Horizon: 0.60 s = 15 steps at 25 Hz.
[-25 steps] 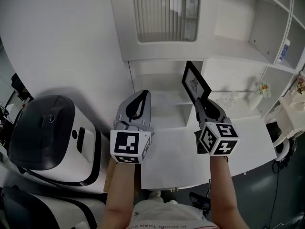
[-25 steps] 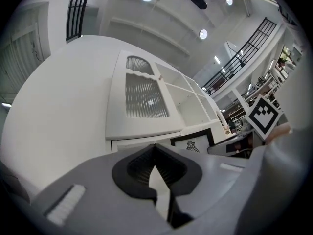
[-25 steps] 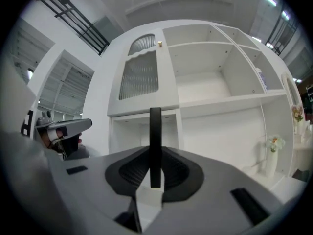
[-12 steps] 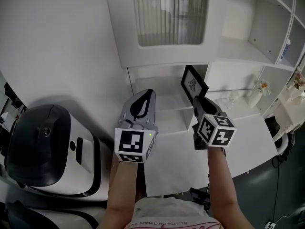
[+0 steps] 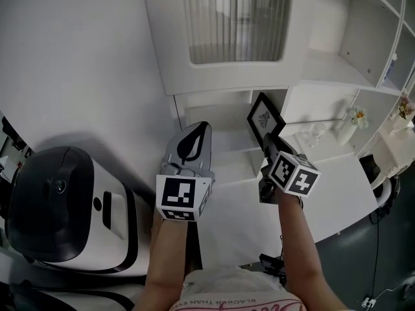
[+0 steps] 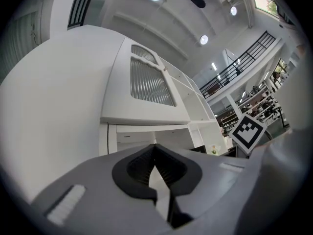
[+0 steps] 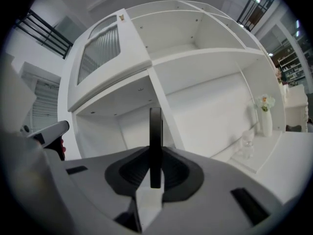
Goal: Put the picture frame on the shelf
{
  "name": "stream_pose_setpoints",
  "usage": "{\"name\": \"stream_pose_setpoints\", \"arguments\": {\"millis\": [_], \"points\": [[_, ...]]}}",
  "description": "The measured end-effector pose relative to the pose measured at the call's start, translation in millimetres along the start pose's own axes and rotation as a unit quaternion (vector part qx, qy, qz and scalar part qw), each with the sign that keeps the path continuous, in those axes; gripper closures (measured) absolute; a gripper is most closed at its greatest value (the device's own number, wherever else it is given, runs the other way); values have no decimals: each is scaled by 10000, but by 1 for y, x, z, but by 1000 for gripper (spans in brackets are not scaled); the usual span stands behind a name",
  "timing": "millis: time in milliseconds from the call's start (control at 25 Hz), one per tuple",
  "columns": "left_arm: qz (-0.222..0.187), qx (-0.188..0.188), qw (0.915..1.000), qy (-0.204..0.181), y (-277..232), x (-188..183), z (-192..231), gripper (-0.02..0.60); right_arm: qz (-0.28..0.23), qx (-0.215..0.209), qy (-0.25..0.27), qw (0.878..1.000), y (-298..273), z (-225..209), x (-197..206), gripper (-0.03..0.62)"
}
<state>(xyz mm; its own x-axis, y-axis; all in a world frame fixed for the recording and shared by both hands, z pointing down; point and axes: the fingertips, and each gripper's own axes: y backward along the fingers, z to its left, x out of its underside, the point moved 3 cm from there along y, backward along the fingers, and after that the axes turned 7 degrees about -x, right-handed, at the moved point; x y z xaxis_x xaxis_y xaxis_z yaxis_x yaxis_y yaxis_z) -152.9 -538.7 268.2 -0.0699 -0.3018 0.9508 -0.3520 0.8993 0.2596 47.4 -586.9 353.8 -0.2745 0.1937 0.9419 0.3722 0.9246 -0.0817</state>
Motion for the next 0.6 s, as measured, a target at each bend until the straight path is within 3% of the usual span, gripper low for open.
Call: {"name": "stream_pose_setpoints", "arguments": {"millis": [600], "points": [[66,-130,9998,134,4,10,11,572,-34,243,-17,9997,-21,-13,25,517]]}}
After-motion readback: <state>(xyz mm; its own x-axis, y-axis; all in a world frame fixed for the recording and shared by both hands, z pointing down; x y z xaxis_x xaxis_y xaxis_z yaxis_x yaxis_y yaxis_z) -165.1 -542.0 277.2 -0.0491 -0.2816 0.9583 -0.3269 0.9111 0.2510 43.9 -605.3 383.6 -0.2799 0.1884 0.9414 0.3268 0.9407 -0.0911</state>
